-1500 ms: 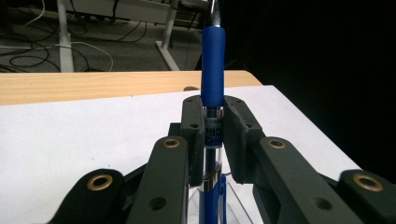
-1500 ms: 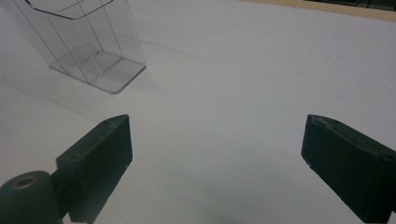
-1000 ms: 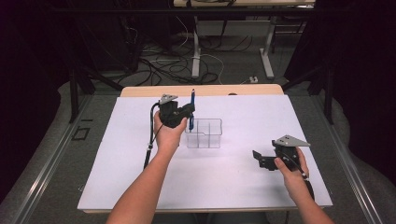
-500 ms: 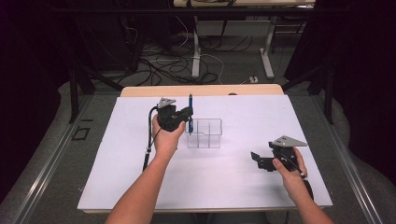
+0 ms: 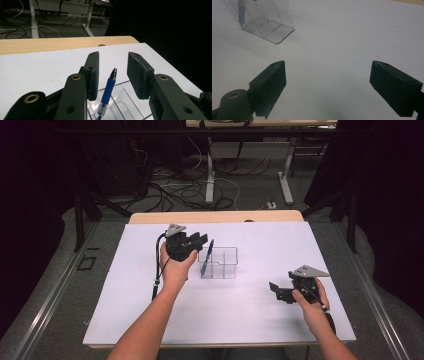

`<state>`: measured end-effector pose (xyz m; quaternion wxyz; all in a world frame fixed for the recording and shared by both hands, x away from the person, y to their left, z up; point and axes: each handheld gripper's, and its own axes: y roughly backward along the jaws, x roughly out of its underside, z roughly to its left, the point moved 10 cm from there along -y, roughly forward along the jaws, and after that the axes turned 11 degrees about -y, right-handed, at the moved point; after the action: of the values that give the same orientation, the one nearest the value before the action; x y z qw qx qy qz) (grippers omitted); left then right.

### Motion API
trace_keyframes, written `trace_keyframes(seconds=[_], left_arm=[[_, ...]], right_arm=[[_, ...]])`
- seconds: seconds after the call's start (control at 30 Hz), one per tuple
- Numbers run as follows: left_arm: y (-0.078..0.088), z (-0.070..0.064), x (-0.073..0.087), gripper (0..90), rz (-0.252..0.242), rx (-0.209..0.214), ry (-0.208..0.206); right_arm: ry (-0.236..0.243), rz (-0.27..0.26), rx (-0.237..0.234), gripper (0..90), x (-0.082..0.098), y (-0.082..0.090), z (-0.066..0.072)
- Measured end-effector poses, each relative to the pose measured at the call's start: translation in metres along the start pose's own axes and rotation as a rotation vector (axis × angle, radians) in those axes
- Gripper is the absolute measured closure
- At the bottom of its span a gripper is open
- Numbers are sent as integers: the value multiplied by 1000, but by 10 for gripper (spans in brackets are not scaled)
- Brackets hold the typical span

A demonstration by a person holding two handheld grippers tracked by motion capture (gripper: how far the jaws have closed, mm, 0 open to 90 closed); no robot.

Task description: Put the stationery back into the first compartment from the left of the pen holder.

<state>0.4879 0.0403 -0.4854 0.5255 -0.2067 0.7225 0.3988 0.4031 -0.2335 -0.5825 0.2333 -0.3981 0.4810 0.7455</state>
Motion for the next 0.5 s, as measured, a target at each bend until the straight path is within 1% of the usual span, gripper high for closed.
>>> trace_keyframes(seconds=[0.03, 0.13, 0.17, 0.23, 0.27, 0.37, 0.4, 0.47, 0.5], left_arm=[[3, -1, -1, 589, -1, 8, -1], [6, -2, -1, 553, 0, 13, -7], [7, -2, -1, 541, 4, 17, -18], [10, -3, -2, 530, 5, 19, -22], [11, -3, -2, 509, -1, 20, -27], [17, -3, -3, 491, -6, 20, -35], [21, -2, -4, 470, -9, 8, -53], [23, -3, -4, 451, -17, 10, -55], [25, -2, -4, 451, -15, 8, -63]], right_arm=[[-1, 0, 0, 130, 0, 0, 0], [0, 0, 0, 130, 0, 0, 0], [-2, 1, 3, 130, 0, 0, 0], [-8, 2, 3, 130, 0, 0, 0], [-8, 1, 4, 130, 0, 0, 0], [-8, 1, 3, 130, 0, 0, 0], [-8, 1, 3, 130, 0, 0, 1], [-9, 1, 1, 130, 0, 1, 1], [-7, -1, 3, 130, 0, 1, 1]])
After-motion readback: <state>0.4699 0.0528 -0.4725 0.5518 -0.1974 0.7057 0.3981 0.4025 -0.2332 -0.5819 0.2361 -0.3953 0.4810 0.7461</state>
